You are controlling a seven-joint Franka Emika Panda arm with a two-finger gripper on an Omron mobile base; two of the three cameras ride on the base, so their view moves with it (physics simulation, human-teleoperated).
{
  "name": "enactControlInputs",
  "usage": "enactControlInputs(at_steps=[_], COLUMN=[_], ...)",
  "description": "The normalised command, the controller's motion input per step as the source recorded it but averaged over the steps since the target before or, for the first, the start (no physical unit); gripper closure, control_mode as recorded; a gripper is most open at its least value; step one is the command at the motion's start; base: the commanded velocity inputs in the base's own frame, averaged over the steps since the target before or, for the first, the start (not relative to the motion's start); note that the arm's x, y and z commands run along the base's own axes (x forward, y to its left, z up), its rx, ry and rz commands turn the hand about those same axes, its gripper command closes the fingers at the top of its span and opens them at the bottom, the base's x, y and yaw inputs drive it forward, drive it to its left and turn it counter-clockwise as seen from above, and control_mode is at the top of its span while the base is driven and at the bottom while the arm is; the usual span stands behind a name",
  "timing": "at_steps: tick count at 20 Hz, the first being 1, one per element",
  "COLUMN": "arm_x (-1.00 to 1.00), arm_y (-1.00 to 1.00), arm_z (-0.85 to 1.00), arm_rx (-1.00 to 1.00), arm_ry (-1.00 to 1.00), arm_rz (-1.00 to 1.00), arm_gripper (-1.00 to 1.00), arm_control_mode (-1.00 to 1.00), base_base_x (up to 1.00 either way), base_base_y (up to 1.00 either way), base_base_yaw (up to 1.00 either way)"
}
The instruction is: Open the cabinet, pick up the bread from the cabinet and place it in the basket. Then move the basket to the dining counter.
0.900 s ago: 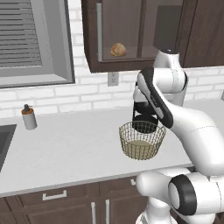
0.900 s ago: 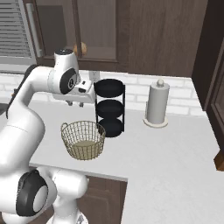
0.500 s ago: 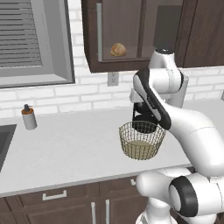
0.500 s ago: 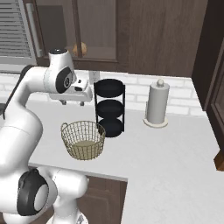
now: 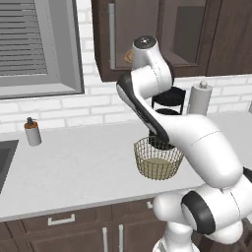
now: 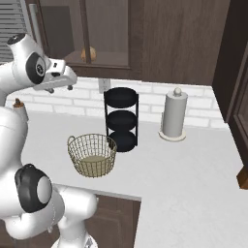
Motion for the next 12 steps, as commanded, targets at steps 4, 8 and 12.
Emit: enactControlInputs(at_steps=[4, 8, 12], arm_x=[0.13, 0.32, 0.59], arm_y=[0.77, 0.83, 0.59], arm_z=[0.89, 0.72, 0.63], arm_rx=[0.00, 0.00, 0.00], arm_ry=[-0.33, -0.31, -0.09], arm_rz=[-0.37, -0.30, 0.01], arm_gripper=[-1.00, -1.00, -1.00], arm_control_mode=[-1.00, -1.00, -1.00], base_base_x=[0.00, 0.00, 0.00], base_base_y=[0.00, 0.00, 0.00], base_base_yaw=[0.00, 0.00, 0.00])
